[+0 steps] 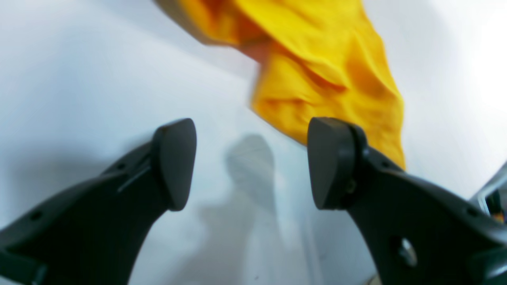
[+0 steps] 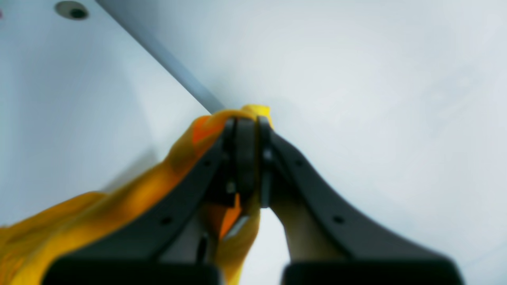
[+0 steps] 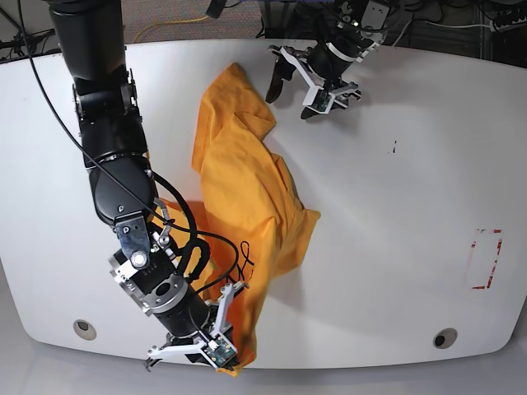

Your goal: Fold the T-shirt properly

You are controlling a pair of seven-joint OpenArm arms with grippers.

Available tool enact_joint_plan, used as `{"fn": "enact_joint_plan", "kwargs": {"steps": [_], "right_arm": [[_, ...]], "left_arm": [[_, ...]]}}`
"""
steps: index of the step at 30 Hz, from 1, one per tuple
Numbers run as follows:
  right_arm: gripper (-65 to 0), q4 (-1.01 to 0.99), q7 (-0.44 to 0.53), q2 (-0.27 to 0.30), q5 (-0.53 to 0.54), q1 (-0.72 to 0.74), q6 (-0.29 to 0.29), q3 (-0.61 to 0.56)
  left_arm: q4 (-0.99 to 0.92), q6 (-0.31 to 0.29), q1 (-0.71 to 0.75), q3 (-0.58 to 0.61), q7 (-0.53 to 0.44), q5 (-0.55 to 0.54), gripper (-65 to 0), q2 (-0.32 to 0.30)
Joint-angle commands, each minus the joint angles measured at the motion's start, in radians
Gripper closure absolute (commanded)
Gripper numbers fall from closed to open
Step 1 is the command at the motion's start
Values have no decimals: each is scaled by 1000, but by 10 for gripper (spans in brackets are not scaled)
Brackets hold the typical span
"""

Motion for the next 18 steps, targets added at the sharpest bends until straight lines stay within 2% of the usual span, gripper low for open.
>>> {"fn": "enact_joint_plan", "kwargs": {"steps": [1,7,11,18], "right_arm": [[0,20,18,20,-6,48,-15,12],[0,21,17,26,-6,77,-15,13],[0,21,17,52,-6,86,-15,13],[0,23,17,53,-6,111,-15,13]], "left_arm": [[-21,-22,-33,16,-20,-6,-414,8],[-124,-22,-116,42,-20,-6,-414,9],[-186,-19,-165,60,-20,-6,-414,14],[-296,-22,-277,91,-20,-9,-414,51]]}}
